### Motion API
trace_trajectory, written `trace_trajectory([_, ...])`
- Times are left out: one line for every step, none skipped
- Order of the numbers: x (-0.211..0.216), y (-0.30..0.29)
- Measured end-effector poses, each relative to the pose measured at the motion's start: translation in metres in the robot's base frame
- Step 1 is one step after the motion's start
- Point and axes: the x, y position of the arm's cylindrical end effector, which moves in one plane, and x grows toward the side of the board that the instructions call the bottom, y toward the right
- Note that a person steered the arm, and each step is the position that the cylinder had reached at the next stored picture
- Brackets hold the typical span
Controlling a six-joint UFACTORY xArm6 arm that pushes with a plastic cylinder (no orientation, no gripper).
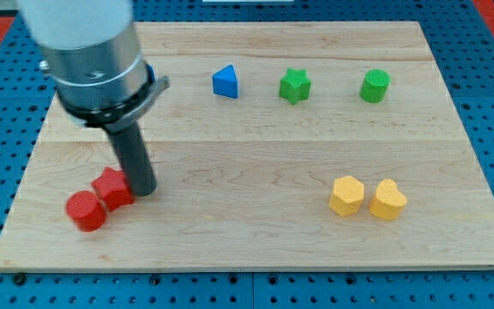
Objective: Move the green star and the triangle diagonal to eachother
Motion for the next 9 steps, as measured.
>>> trace_trajectory([-0.037,0.061])
trace_trajectory([-0.085,0.104])
trace_trajectory([-0.127,0.120])
trace_trajectory([-0.156,0.139])
trace_trajectory([-0.186,0.141])
trace_trajectory([-0.185,0.118])
trace_trajectory([-0.185,0.053])
trace_trajectory([-0.191,0.063])
trace_trajectory([-0.191,0.153])
